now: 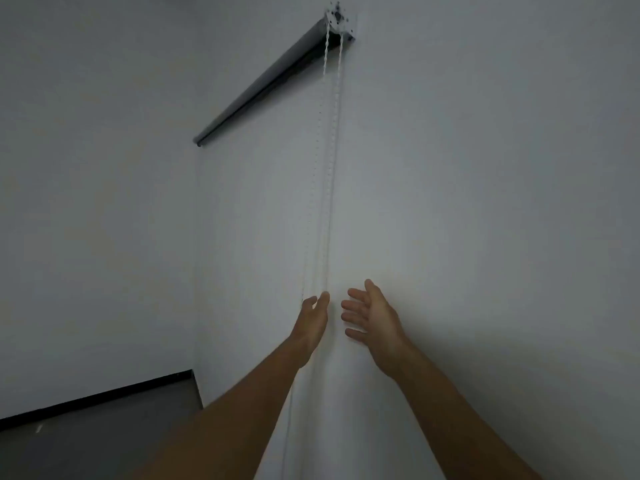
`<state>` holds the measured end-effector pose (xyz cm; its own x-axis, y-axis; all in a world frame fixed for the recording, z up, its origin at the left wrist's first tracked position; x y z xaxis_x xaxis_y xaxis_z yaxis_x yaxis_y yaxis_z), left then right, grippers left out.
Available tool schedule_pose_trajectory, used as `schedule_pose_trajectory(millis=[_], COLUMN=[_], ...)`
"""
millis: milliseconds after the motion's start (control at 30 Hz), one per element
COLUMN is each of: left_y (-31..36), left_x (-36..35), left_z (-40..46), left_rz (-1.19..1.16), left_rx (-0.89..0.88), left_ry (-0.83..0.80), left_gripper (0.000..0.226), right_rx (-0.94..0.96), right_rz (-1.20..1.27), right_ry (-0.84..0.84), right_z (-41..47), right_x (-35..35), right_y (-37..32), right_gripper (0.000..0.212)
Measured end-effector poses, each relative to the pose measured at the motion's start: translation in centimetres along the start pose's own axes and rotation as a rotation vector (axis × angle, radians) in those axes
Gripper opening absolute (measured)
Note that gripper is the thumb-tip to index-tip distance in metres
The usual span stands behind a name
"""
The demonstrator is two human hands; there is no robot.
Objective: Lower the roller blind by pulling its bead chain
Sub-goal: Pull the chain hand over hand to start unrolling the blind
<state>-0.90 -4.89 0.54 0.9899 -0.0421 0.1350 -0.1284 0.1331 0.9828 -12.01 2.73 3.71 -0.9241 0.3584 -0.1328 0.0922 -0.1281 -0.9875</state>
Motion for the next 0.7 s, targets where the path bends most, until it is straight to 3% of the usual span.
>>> schedule_pose_trajectory(millis=[267, 433, 700], left_y=[2.5, 4.9, 10.4], left_x=[-0.5, -0.1, 0.8], left_z=[1.9, 1.8, -1.8], left_rz=[-0.045, -0.137, -0.169], left_rx=[-0.026, -0.134, -0.327], left_ry=[0.075, 0.128, 0.101], left_gripper=[0.054, 0.032, 0.032], right_rx=[0.061, 0.147, 0.234], right_rz=[0.007, -0.011, 0.056], right_ry=[-0.032, -0.035, -0.084], right_z=[0.9, 1.1, 0.7], right_x=[0.5, 0.5, -1.6], right_y=[-2.0, -3.2, -6.0], right_gripper=[0.046, 0.045, 0.04])
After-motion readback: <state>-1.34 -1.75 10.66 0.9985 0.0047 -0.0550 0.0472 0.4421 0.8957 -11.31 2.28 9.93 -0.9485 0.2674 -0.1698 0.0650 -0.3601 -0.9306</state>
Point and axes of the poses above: each hand's wrist, its own z-axis towards the middle knuckle, its own x-axis out of the back of the hand, y = z × x, the point moved 5 cm from there along z, towards the middle knuckle, and after that the axes turned 7 degrees about y, right-handed, at the moved point
